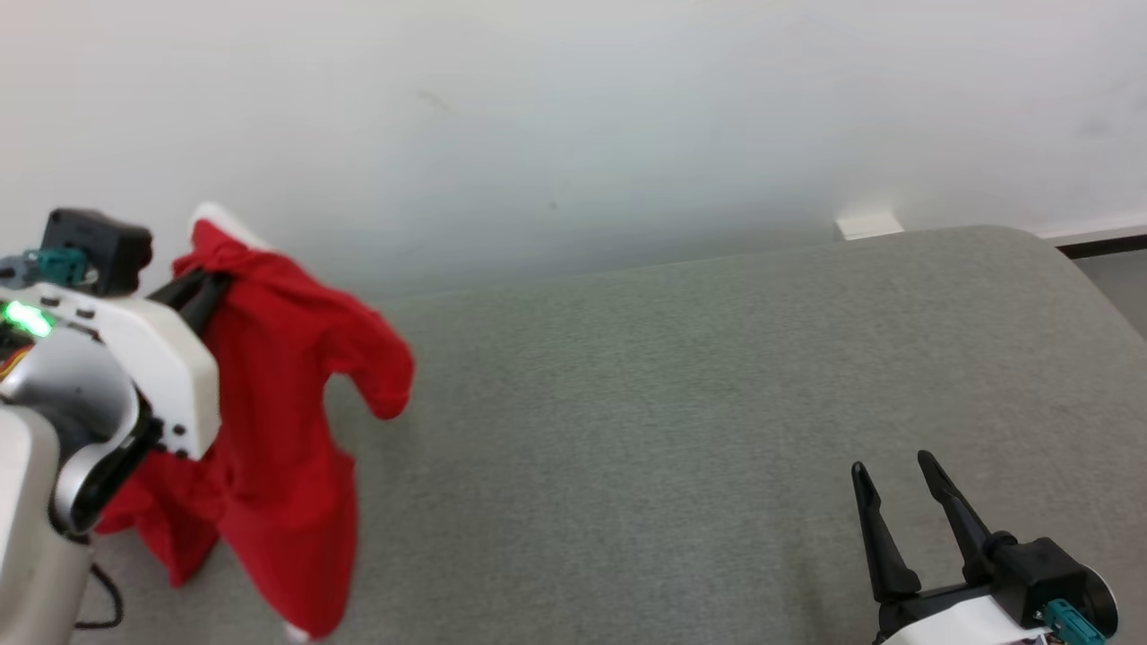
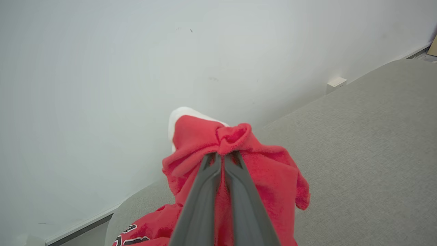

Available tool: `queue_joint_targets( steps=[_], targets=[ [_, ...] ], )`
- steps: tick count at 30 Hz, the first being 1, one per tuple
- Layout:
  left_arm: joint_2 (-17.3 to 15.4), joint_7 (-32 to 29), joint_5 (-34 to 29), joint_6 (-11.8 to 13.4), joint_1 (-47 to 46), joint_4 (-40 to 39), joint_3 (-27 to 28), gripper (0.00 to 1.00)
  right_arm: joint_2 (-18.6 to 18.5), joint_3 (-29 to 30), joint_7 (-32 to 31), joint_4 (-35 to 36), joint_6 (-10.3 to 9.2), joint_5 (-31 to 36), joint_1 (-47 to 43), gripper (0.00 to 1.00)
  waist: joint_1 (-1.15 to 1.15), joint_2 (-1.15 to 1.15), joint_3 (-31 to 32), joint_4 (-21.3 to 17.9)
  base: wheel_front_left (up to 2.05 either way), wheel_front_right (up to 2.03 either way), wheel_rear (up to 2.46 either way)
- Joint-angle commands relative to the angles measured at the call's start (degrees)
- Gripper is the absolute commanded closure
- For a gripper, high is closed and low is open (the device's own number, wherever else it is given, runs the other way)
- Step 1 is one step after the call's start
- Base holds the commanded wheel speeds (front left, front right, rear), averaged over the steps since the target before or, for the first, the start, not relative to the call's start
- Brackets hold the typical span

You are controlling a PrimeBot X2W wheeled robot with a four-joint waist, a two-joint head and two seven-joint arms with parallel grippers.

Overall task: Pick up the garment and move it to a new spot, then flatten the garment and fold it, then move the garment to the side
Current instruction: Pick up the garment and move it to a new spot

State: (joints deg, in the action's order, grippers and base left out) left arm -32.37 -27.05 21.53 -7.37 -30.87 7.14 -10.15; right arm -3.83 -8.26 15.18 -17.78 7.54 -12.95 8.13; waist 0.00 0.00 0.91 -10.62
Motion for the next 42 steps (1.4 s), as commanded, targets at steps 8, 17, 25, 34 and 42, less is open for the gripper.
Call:
queue_joint_targets(
  steps=[8,17,25,34,42],
  targets=[
    [5.51,3.51,0.62,1.18,-2.39,-4.32,-2.33,1.0,0.23,0.21,-0.06,1.17,-0.1,-3.8,1.18,0.0,0.0,0.0,0.09,-7.5,0.0,0.0,0.0],
    [12.54,14.37,-0.4,4.1,2.68,-0.71,-4.49,1.0,-0.27,-0.8,-0.05,3.12,-0.1,-5.94,2.1,0.0,0.0,0.0,-2.19,-13.89,0.0,0.0,0.0],
    [19.39,24.55,-3.18,3.87,6.74,13.08,-11.28,1.0,-0.63,-1.96,-0.05,2.53,-0.1,-5.64,2.51,0.0,0.0,0.0,-3.82,-14.33,0.0,0.0,0.0],
    [24.92,34.91,-3.39,1.37,3.75,27.29,-16.2,0.0,-1.33,-3.07,-0.05,1.35,-0.1,-5.98,2.63,0.0,0.0,0.0,-3.23,-10.05,0.0,0.0,0.0],
    [23.88,39.82,-3.86,1.76,2.25,27.4,-15.75,0.0,-2.01,-3.39,-0.06,1.44,-0.1,-6.09,1.84,0.0,0.0,0.0,-1.8,-4.61,0.0,0.0,0.0]
  ],
)
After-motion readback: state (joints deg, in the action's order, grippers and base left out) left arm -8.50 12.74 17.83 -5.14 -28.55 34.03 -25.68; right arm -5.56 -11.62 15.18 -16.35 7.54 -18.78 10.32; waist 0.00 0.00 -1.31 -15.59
